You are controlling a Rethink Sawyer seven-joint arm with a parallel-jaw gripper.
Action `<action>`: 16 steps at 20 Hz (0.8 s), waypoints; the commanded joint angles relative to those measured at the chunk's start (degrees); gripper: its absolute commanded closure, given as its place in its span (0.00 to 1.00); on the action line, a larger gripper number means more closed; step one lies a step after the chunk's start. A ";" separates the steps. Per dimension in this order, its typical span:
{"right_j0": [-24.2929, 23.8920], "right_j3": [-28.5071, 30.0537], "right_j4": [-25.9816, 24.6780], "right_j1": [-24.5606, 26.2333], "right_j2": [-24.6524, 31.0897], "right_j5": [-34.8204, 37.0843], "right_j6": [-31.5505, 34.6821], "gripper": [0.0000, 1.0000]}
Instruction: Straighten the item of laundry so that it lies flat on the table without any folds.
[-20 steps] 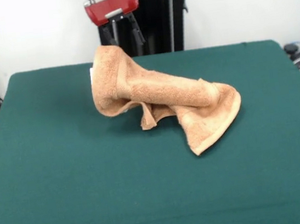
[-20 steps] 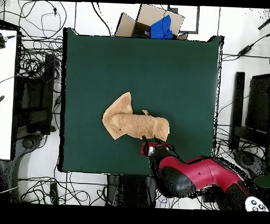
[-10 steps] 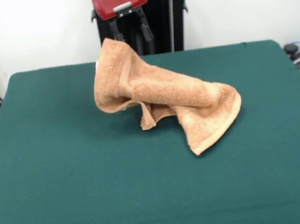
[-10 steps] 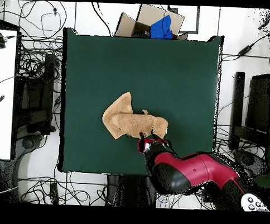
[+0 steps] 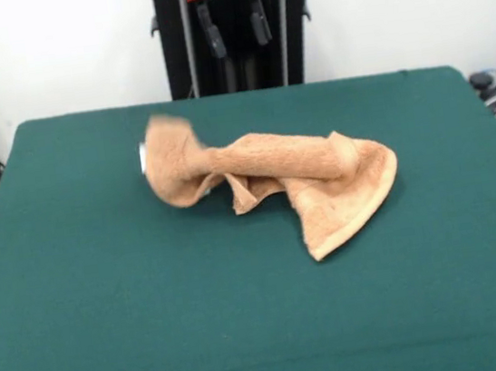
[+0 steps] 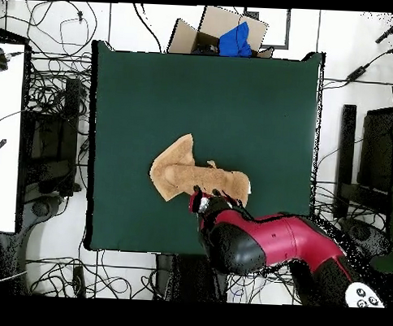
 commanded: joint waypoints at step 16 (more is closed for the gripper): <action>3.34 1.86 -10.15 6.69 -5.71 -1.48 1.65 0.00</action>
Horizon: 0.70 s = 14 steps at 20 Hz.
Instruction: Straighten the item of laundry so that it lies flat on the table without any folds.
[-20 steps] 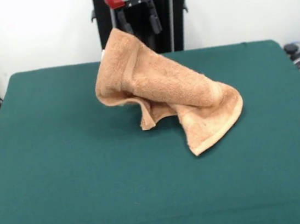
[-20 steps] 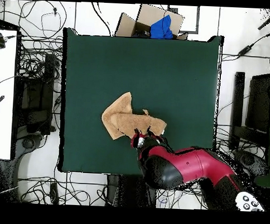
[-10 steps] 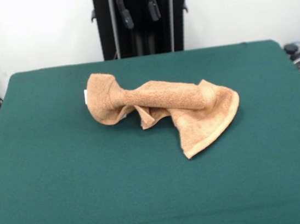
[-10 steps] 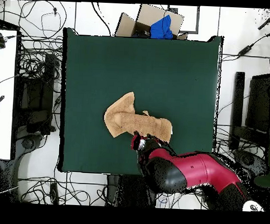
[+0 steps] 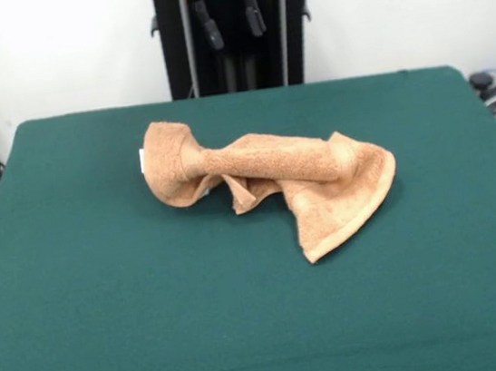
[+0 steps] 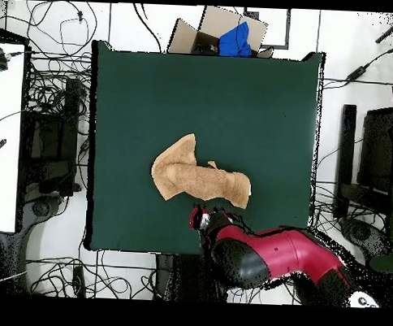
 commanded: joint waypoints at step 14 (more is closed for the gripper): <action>24.87 -11.88 -5.33 4.07 -28.11 -3.56 11.57 0.00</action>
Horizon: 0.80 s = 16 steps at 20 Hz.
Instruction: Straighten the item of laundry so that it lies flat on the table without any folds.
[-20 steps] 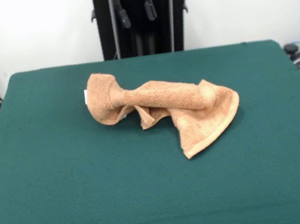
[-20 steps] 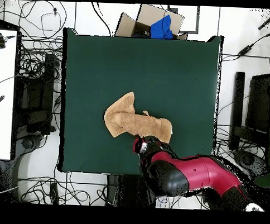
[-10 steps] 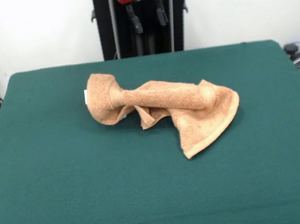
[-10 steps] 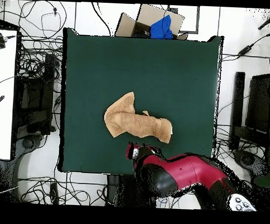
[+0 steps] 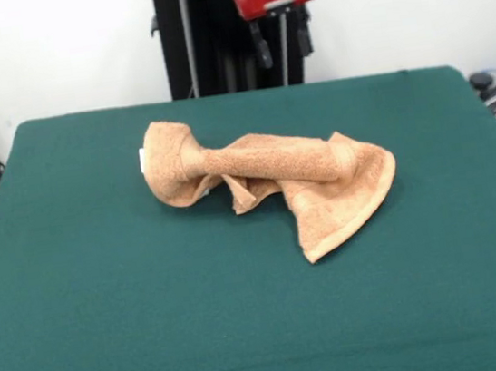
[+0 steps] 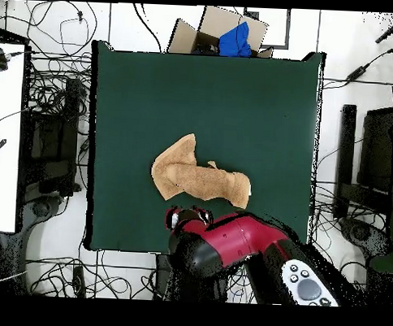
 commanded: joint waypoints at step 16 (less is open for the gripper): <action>14.04 -16.77 2.23 8.32 -28.21 -2.90 14.87 0.00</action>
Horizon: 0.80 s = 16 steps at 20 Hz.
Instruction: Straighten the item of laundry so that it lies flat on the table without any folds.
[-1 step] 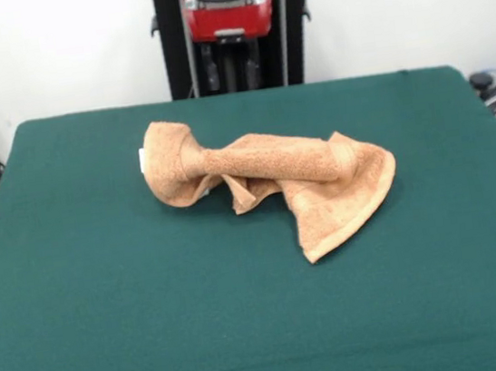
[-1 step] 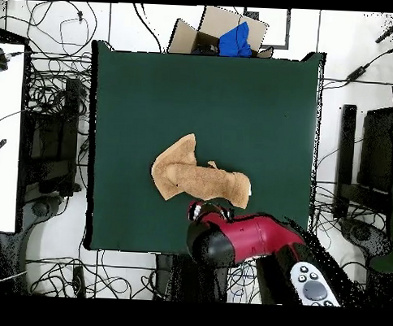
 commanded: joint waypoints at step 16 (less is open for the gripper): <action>14.93 -10.13 11.80 5.18 -19.44 -5.87 12.22 0.00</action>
